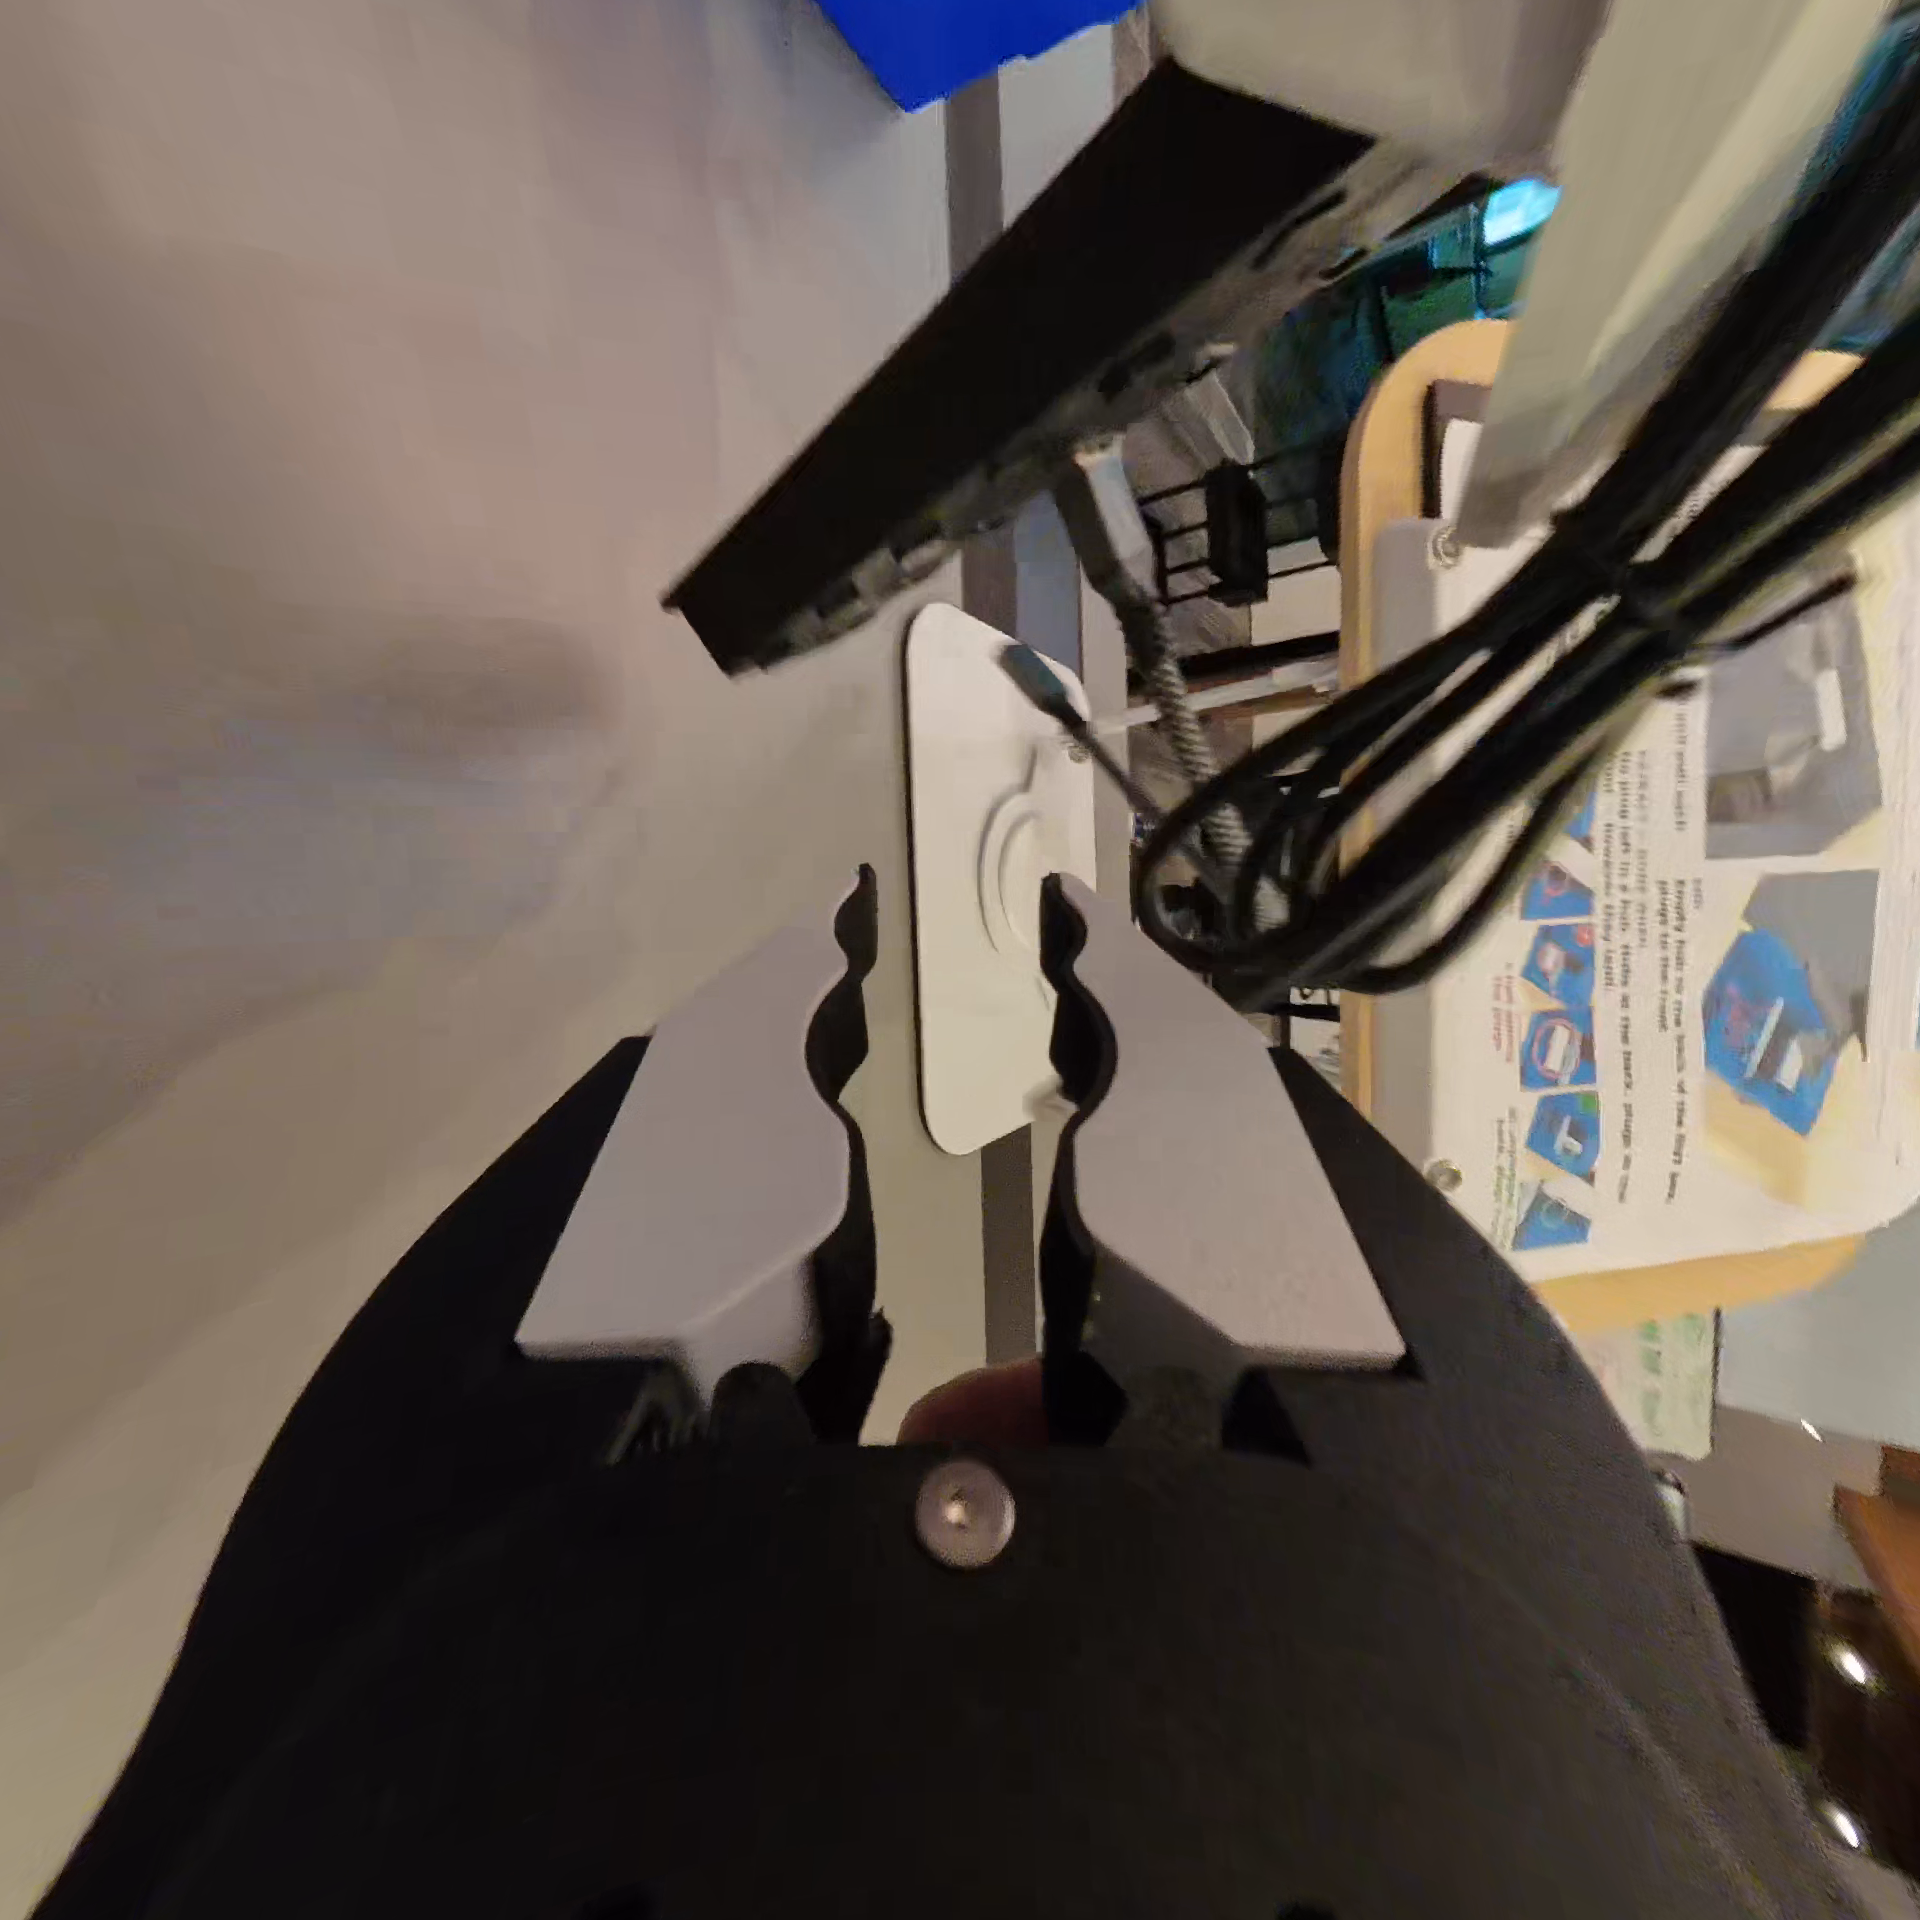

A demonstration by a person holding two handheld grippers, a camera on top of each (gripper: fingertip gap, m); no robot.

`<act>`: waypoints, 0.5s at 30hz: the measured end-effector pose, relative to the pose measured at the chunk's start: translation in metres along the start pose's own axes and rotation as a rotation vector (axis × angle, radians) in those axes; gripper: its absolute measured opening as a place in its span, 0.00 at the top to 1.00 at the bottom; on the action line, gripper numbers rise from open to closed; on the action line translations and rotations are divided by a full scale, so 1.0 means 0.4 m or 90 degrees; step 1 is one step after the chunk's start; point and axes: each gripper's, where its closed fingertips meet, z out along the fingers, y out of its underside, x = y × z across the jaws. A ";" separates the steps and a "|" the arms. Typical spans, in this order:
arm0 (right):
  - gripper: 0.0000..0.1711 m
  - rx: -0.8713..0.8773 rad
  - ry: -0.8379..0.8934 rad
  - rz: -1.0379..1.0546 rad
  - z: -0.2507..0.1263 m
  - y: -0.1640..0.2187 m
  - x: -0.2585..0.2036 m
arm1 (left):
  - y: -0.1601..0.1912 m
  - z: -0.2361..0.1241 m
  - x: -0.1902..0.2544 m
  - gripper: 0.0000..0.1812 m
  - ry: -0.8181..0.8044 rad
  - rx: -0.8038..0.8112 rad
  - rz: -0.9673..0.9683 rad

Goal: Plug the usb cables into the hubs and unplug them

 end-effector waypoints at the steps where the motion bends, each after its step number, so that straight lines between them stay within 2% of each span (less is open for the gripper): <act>1: 0.84 0.005 -0.037 -0.001 -0.004 -0.001 -0.020 | 0.011 0.004 -0.001 0.65 0.003 -0.011 0.001; 3: 0.86 0.019 -0.096 -0.009 -0.021 -0.004 -0.051 | 0.033 0.013 0.006 0.65 0.019 -0.038 -0.002; 6: 0.91 0.058 -0.239 0.005 -0.072 -0.010 -0.121 | 0.052 0.024 0.016 0.65 0.016 -0.068 0.032; 11: 0.92 0.185 -0.422 0.137 -0.198 -0.035 -0.143 | 0.094 0.035 0.063 0.65 0.061 -0.133 0.096; 15: 0.93 0.292 -0.380 0.243 -0.231 -0.042 -0.052 | 0.120 0.037 0.096 0.65 0.096 -0.174 0.132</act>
